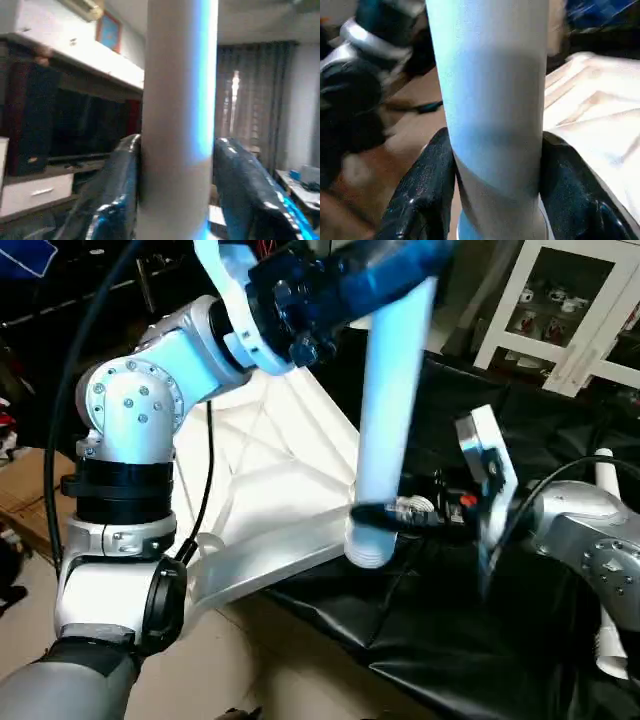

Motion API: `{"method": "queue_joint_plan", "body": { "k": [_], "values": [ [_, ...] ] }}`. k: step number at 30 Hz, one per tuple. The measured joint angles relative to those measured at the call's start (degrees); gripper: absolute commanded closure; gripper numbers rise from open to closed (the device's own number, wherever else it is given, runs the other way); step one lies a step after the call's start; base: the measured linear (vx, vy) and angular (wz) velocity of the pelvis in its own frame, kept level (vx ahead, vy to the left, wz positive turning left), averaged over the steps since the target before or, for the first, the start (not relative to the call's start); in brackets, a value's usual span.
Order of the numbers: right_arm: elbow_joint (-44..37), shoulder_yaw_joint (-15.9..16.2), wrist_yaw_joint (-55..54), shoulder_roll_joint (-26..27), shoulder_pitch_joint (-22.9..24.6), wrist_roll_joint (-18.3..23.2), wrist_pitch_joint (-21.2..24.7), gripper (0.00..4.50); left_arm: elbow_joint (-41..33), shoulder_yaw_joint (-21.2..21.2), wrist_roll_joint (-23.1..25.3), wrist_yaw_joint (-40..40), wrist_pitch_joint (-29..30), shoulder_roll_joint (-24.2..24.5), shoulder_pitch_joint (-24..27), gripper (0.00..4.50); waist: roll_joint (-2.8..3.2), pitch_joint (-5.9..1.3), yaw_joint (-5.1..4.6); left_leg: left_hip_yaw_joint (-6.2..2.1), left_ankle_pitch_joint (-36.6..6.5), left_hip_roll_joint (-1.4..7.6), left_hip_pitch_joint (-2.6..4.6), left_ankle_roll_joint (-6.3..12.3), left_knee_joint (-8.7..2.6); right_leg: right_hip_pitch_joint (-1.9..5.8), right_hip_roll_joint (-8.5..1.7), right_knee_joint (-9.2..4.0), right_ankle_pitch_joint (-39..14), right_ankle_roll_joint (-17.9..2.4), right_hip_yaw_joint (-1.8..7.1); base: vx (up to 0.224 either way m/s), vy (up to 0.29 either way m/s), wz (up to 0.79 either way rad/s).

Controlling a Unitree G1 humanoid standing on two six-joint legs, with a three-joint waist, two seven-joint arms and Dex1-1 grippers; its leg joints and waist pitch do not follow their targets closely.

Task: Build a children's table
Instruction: Insert table leg to table base

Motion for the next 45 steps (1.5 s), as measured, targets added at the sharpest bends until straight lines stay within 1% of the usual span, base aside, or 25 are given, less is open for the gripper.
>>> {"method": "queue_joint_plan", "body": {
  "k": [2, 6, 8, 10, 11, 12, 13, 14, 16, 17, 18, 19, 21, 23, 25, 27, 29, 31, 33, 35, 37, 38, 40, 42, 45],
  "values": [
    [1.19, -2.99, -1.64, -0.24, 0.78, -0.99, -0.9, 2.56, 1.62, 0.11, 0.67, -0.68, -0.16, 0.61, 1.71, 1.72, 0.06, -0.05, 0.03, -0.01, 0.0, 0.0, -0.03, 0.01, 0.0, 0.0, 0.01, 0.0, 0.0, 0.0, -0.05, 0.0, 0.0, 0.0],
    [4.66, -6.02, -5.26, -0.29, 1.29, -3.33, -2.95, 2.58, 3.66, 0.76, 1.36, -1.57, -0.35, 1.93, 2.83, 1.34, 0.09, -0.06, -0.12, -0.01, 0.01, 0.01, -0.02, 0.01, 0.0, -0.02, 0.02, 0.02, 0.01, 0.01, -0.06, 0.0, 0.0, 0.0],
    [7.96, -8.2, -8.52, -0.24, 0.21, -5.1, -4.72, 2.58, 3.91, 1.32, 1.98, -1.96, -0.69, 3.41, 4.04, 1.23, 0.45, -0.12, -0.4, 0.0, 0.0, -0.01, -0.02, 0.0, 0.01, -0.01, 0.01, 0.0, 0.01, 0.01, -0.03, 0.0, 0.0, 0.0],
    [10.4, -10.69, -11.83, -0.15, -1.13, -6.74, -6.47, 2.58, 5.27, 1.83, 4.37, -1.07, -3.03, 4.27, 6.01, 1.17, 0.74, -0.23, -0.61, 0.01, 0.0, -0.04, -0.01, 0.0, 0.02, 0.0, 0.0, -0.01, 0.01, 0.01, -0.02, 0.0, 0.0, 0.0],
    [10.67, -11.61, -13.88, 0.45, -1.31, -7.82, -7.29, 2.59, 6.43, 1.84, 7.06, 2.3, -5.58, 4.12, 6.69, 0.96, 0.82, -0.26, -0.58, -0.03, 0.0, -0.02, 0.01, 0.0, 0.02, 0.06, 0.02, -0.02, 0.01, 0.02, -0.07, 0.0, 0.0, 0.0],
    [10.64, -11.98, -16.0, 0.9, -1.3, -8.93, -8.18, 2.59, 7.8, 1.76, 10.79, 7.38, -8.39, 3.95, 7.53, 0.96, 0.87, -0.31, -0.69, -0.05, 0.0, -0.02, 0.03, 0.0, 0.02, 0.09, 0.03, -0.02, 0.01, 0.02, -0.1, 0.0, 0.0, 0.0],
    [10.47, -12.11, -18.52, 1.64, -0.84, -10.67, -9.02, 2.59, 9.78, 1.04, 17.13, 15.46, -12.16, 3.71, 8.65, 0.96, 0.83, -0.32, -0.85, -0.07, 0.0, -0.02, 0.04, 0.0, 0.0, 0.12, 0.04, -0.02, 0.01, 0.03, -0.14, 0.0, 0.0, 0.0],
    [10.36, -12.16, -19.88, 2.11, -0.08, -11.48, -9.17, 2.59, 11.15, 0.06, 21.19, 21.09, -13.56, 3.75, 9.71, 0.96, 0.81, -0.33, -0.9, -0.13, 0.0, -0.01, 0.05, 0.0, 0.01, 0.17, 0.07, -0.03, 0.01, 0.04, -0.21, 0.0, 0.0, 0.0],
    [10.07, -12.2, -22.55, 3.66, 2.2, -13.08, -9.18, 2.59, 12.27, -3.76, 29.0, 29.31, -13.89, 4.52, 13.36, 0.96, 0.6, -0.3, -1.23, -0.13, 0.01, 0.0, -0.01, -0.01, -0.01, 0.12, 0.07, -0.05, -0.01, 0.06, -0.22, 0.0, 0.0, 0.0],
    [10.05, -12.18, -23.49, 4.34, 2.99, -13.42, -9.2, 2.59, 11.83, -4.27, 30.79, 30.9, -14.45, 4.05, 15.5, 0.96, 0.45, -0.29, -1.39, -0.1, 0.01, 0.0, -0.1, -0.01, -0.02, 0.02, 0.05, -0.08, 0.0, 0.08, -0.18, 0.0, 0.0, 0.0],
    [10.05, -11.9, -24.88, 5.49, 3.96, -14.77, -10.13, 2.59, 8.65, -4.04, 32.7, 33.2, -16.45, 2.61, 19.34, 0.96, 0.25, -0.27, -1.56, -0.08, 0.01, 0.04, -0.06, -0.02, -0.07, 0.01, 0.03, -0.08, -0.02, 0.11, -0.11, 0.0, 0.0, 0.0],
    [10.32, -10.82, -26.97, 6.74, 5.18, -17.33, -11.59, 2.59, 4.71, -4.29, 34.79, 35.49, -19.03, 0.15, 23.8, 0.96, -0.08, -0.28, -1.53, -0.09, 0.01, 0.06, -0.12, -0.03, -0.06, -0.02, 0.01, -0.09, -0.06, 0.17, -0.14, 0.0, 0.0, 0.0],
    [11.33, -7.25, -29.27, 7.67, 5.82, -21.67, -14.64, 2.59, 2.46, -5.34, 37.11, 37.8, -22.08, -2.62, 28.09, 0.96, -0.33, -0.25, -1.5, -0.09, 0.01, 0.07, -0.16, -0.03, 0.06, -0.23, 0.01, -0.11, -0.06, 0.17, -0.2, 0.0, 0.0, 0.0],
    [11.99, -2.97, -29.81, 7.41, 6.43, -25.99, -17.41, 2.59, 1.87, -5.7, 38.82, 41.31, -23.58, -5.43, 29.98, 0.96, -0.29, -0.24, -1.39, -0.06, -0.06, 0.03, -0.22, 0.09, 0.14, -0.25, -0.05, -0.12, -0.04, 0.17, -0.15, 0.0, 0.0, 0.0],
    [11.62, -1.05, -29.64, 7.02, 7.39, -27.75, -18.02, 2.59, 0.61, -5.73, 39.62, 45.58, -25.0, -8.28, 30.88, 0.96, -0.32, -0.25, -1.01, -0.06, -0.19, 0.01, -0.13, 0.33, 0.14, -0.06, -0.08, -0.17, -0.05, 0.17, -0.08, 0.0, 0.0, 0.0],
    [10.34, -1.6, -29.42, 8.8, 9.14, -27.09, -18.33, 2.59, -0.01, -7.04, 40.26, 48.36, -26.56, -10.11, 32.2, 0.96, -0.7, -0.25, -1.03, 0.03, -0.23, 0.02, -0.12, 0.38, 0.11, 0.08, -0.09, -0.15, -0.07, 0.21, 0.02, 0.0, 0.0, 0.0],
    [10.07, -2.25, -27.95, 10.6, 10.67, -24.96, -18.81, 2.59, -0.16, -9.79, 41.75, 48.84, -27.42, -10.29, 34.16, 0.96, -1.18, -0.23, -1.31, 0.04, -0.23, 0.03, -0.1, 0.41, 0.1, 0.05, -0.09, -0.15, -0.08, 0.23, 0.03, 0.0, 0.0, 0.0],
    [10.2, -3.35, -27.41, 12.95, 11.12, -22.85, -19.18, 2.59, -0.64, -11.43, 43.33, 48.0, -27.52, -10.8, 36.63, 0.96, -1.44, -0.19, -1.91, 0.01, -0.24, 0.03, -0.08, 0.41, 0.11, 0.01, -0.08, -0.11, -0.05, 0.27, 0.14, 0.0, 0.0, 0.0],
    [10.36, -4.79, -27.05, 14.11, 11.1, -20.51, -19.16, 2.59, -2.04, -11.98, 43.18, 44.97, -27.73, -10.91, 38.22, 0.96, -1.63, -0.14, -2.0, 0.01, -0.23, 0.04, -0.11, 0.4, 0.11, -0.07, -0.08, -0.09, -0.03, 0.3, 0.15, 0.0, 0.0, 0.0],
    [10.3, -7.22, -25.39, 14.34, 11.05, -15.86, -18.36, 2.59, -4.61, -13.8, 42.86, 40.17, -28.88, -9.25, 39.17, 0.96, -1.75, -0.17, -1.66, 0.02, -0.23, 0.04, -0.07, 0.4, 0.11, -0.07, -0.08, -0.09, -0.03, 0.3, 0.13, 0.0, 0.0, 0.0],
    [9.89, -10.51, -22.32, 13.83, 11.0, -9.88, -16.41, 2.59, -6.45, -17.49, 42.94, 34.48, -29.71, -5.73, 39.2, 0.96, -1.63, -0.24, -1.44, 0.01, -0.26, 0.02, -0.01, 0.44, 0.11, -0.01, -0.09, -0.11, -0.03, 0.3, 0.18, 0.0, 0.0, 0.0],
    [9.54, -11.42, -21.25, 13.37, 11.01, -8.39, -15.63, 2.59, -6.45, -18.22, 43.12, 33.1, -29.75, -5.14, 39.21, 0.96, -1.55, -0.26, -1.38, 0.02, -0.27, -0.01, 0.0, 0.46, 0.11, 0.04, -0.12, -0.12, -0.03, 0.3, 0.22, 0.0, 0.0, 0.0],
    [9.01, -11.75, -18.63, 11.43, 11.35, -7.28, -14.77, 2.59, -5.94, -19.79, 42.98, 30.82, -29.6, -4.89, 39.22, 0.96, -1.53, -0.27, -1.42, 0.02, -0.27, -0.03, 0.01, 0.46, 0.14, 0.04, -0.13, -0.14, -0.01, 0.3, 0.26, 0.0, 0.0, 0.0],
    [8.49, -11.72, -16.38, 9.48, 12.85, -7.62, -14.77, 2.59, -5.76, -21.86, 42.7, 28.17, -29.38, -4.32, 39.23, 0.96, -1.52, -0.27, -1.33, 0.02, -0.28, -0.03, 0.01, 0.47, 0.15, 0.15, -0.13, -0.16, -0.01, 0.3, 0.25, 0.0, 0.0, 0.0],
    [8.48, -11.75, -14.96, 8.3, 13.92, -8.79, -15.06, 2.59, -4.88, -24.64, 43.76, 24.85, -29.17, -3.65, 39.3, 0.96, -1.33, -0.36, -1.76, 0.03, -0.27, -0.01, 0.08, 0.45, 0.15, 0.15, -0.11, -0.11, 0.01, 0.32, 0.28, 0.0, 0.0, 0.0]
  ]
}}
